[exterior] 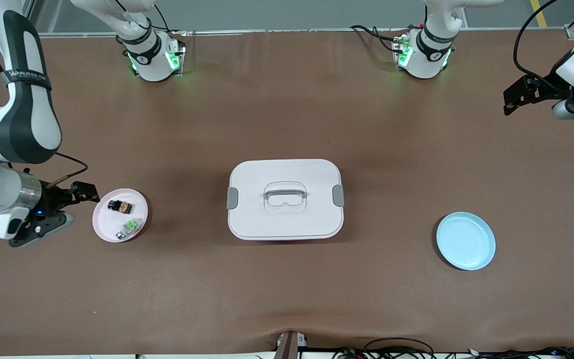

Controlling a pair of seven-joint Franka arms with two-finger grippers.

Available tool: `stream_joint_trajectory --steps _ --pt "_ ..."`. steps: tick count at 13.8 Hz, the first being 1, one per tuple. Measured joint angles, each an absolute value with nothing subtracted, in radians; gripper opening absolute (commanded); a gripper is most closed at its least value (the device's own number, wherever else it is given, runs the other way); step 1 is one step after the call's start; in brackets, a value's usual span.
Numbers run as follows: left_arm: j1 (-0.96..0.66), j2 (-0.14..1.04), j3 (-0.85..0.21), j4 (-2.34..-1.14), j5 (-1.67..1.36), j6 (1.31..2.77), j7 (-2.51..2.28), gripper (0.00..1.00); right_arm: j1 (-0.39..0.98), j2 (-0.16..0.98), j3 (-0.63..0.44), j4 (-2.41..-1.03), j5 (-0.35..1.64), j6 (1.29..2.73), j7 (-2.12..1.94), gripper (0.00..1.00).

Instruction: Transfer orange switch to right arm and place

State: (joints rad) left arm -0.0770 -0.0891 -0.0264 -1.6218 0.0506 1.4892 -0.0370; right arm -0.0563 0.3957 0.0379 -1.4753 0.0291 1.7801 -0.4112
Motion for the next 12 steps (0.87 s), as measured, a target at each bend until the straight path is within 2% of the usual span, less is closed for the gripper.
stream_joint_trajectory --steps 6,12 --pt "-0.077 -0.089 -0.026 -1.623 0.051 1.486 -0.037 1.0 -0.104 0.377 0.027 -1.377 0.028 1.703 -0.087 1.0" --pt "-0.077 -0.089 -0.027 -1.624 0.051 1.485 -0.037 1.0 -0.117 0.371 0.029 -1.26 0.026 1.63 -0.031 1.0"
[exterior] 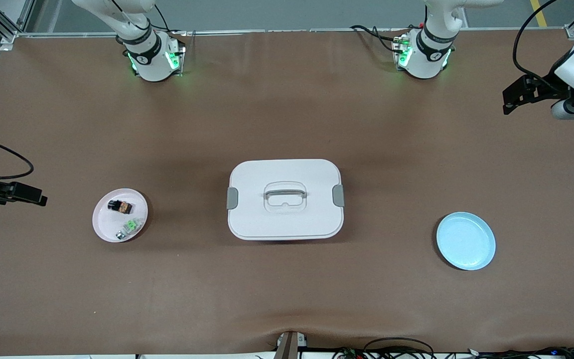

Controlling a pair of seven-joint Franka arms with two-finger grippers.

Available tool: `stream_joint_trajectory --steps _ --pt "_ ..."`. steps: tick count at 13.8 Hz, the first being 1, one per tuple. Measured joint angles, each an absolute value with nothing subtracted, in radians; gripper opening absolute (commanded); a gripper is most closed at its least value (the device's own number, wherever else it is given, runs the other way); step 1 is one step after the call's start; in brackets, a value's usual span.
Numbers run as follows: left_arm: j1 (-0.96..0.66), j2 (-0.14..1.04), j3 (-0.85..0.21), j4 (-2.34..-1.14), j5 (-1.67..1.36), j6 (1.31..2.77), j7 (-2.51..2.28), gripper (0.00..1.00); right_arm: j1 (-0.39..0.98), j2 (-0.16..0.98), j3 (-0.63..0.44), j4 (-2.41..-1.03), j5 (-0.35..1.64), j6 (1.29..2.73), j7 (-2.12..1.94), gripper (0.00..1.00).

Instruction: Transfer orange switch to right arm and place

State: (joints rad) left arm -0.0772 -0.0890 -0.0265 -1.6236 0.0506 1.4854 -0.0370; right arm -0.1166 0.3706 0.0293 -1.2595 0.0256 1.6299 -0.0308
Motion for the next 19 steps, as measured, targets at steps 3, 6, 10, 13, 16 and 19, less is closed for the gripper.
stream_joint_trajectory --steps 3,6,10,13,16,19 --pt "-0.078 -0.088 -0.027 -1.624 0.051 1.485 -0.037 1.0 -0.117 0.335 0.03 -1.237 0.03 1.563 -0.024 1.0" --pt "-0.079 -0.086 -0.028 -1.624 0.051 1.485 -0.037 1.0 -0.117 0.283 0.033 -1.235 0.034 1.512 -0.022 1.0" --pt "-0.079 -0.086 -0.029 -1.624 0.051 1.485 -0.037 1.0 -0.117 0.248 0.036 -1.248 0.034 1.432 -0.022 1.0" --pt "-0.08 -0.085 -0.03 -1.624 0.051 1.485 -0.037 1.0 -0.118 0.237 0.032 -1.28 0.031 1.432 -0.013 1.0" --pt "-0.081 -0.08 -0.031 -1.624 0.051 1.485 -0.037 1.0 -0.163 0.236 0.027 -1.281 0.045 1.434 -0.009 1.0" --pt "-0.081 -0.079 -0.031 -1.622 0.051 1.485 -0.037 1.0 -0.191 0.235 0.029 -1.286 0.062 1.432 -0.01 1.0"
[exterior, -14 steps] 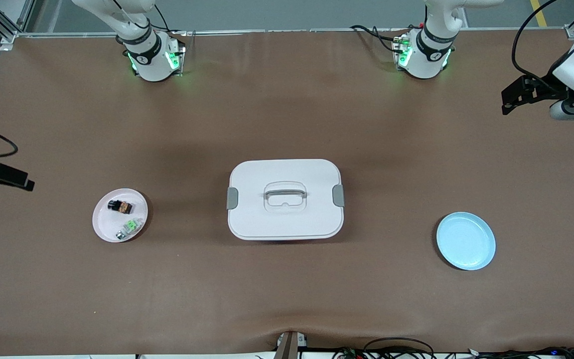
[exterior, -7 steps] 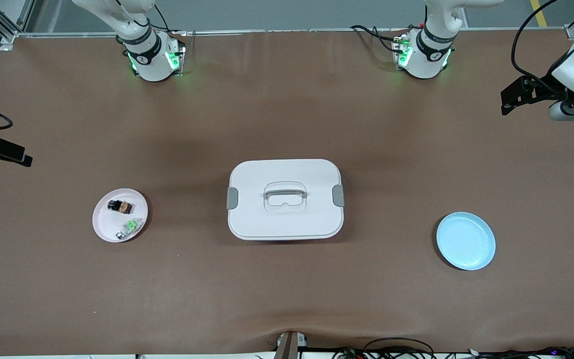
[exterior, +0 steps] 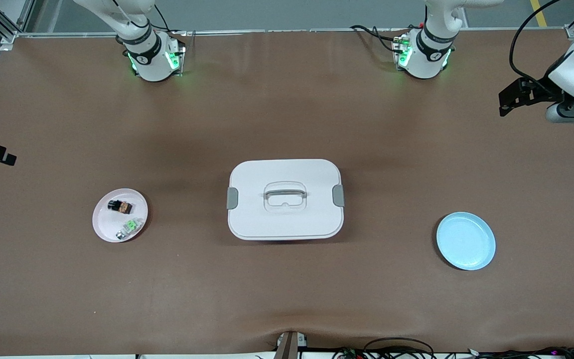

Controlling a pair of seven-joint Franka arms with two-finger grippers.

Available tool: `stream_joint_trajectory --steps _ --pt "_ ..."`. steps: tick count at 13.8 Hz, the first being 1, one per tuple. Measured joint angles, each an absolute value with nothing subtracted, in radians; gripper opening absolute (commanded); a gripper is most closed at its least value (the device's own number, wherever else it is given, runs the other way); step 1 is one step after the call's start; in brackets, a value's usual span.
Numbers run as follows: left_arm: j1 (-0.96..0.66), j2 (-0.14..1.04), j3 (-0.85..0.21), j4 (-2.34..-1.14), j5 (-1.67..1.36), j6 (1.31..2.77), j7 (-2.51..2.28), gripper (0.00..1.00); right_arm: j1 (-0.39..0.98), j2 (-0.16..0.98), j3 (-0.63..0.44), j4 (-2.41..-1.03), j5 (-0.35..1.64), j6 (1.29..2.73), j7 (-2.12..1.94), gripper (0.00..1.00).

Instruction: Transfer orange switch to right arm and place

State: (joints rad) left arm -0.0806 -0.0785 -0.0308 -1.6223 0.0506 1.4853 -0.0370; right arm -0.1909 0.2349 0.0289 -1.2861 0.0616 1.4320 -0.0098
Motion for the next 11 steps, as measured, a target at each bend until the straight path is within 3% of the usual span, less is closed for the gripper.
stream_joint_trajectory --steps 7,11 --pt "-0.077 -0.077 -0.031 -1.612 0.051 1.485 -0.037 1.0 -0.126 0.215 0.039 -1.301 0.036 1.432 -0.005 1.0" --pt "-0.078 -0.07 -0.031 -1.612 0.051 1.485 -0.037 1.0 0.025 0.181 -0.086 -1.331 0.036 1.435 -0.004 1.0"
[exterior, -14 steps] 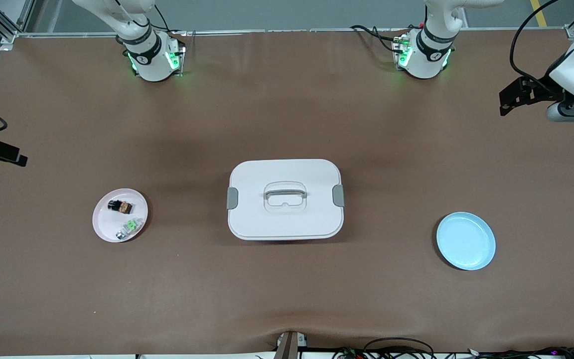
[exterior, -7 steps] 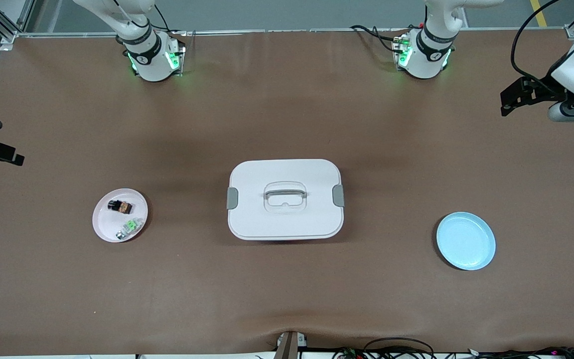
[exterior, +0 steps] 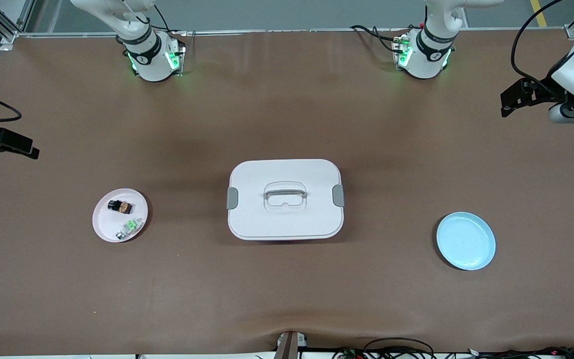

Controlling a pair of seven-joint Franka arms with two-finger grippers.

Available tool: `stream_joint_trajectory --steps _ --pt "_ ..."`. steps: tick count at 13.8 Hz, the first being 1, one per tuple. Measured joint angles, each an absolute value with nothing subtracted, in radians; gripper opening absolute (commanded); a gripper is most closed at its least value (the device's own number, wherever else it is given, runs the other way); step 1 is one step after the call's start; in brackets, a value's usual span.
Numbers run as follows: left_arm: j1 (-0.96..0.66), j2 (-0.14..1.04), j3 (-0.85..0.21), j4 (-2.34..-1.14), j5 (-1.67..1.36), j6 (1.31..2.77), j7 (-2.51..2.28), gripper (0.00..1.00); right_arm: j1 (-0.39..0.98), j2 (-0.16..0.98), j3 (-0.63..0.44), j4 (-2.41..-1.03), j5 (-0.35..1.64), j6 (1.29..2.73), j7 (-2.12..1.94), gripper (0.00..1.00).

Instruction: Transfer orange switch to right arm and place

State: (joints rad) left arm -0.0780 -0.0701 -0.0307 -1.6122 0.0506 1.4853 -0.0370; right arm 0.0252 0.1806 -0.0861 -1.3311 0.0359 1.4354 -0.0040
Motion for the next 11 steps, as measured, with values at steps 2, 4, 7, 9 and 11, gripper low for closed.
stream_joint_trajectory --steps 2,4,7,9,11 --pt "-0.078 -0.068 -0.031 -1.608 0.051 1.486 -0.037 1.0 0.054 0.16 -0.112 -1.37 0.036 1.467 -0.003 1.0" --pt "-0.077 -0.065 -0.031 -1.594 0.051 1.486 -0.037 1.0 0.054 0.122 -0.12 -1.438 0.036 1.52 -0.003 1.0" --pt "-0.075 -0.064 -0.031 -1.582 0.051 1.486 -0.037 1.0 0.049 0.066 -0.122 -1.521 0.036 1.552 -0.003 1.0" --pt "-0.075 -0.064 -0.031 -1.581 0.051 1.486 -0.037 1.0 0.028 0.055 -0.102 -1.532 0.036 1.56 -0.003 1.0" --pt "-0.074 -0.063 -0.03 -1.581 0.051 1.486 -0.037 1.0 0.008 0.051 -0.085 -1.531 0.036 1.56 -0.003 1.0"
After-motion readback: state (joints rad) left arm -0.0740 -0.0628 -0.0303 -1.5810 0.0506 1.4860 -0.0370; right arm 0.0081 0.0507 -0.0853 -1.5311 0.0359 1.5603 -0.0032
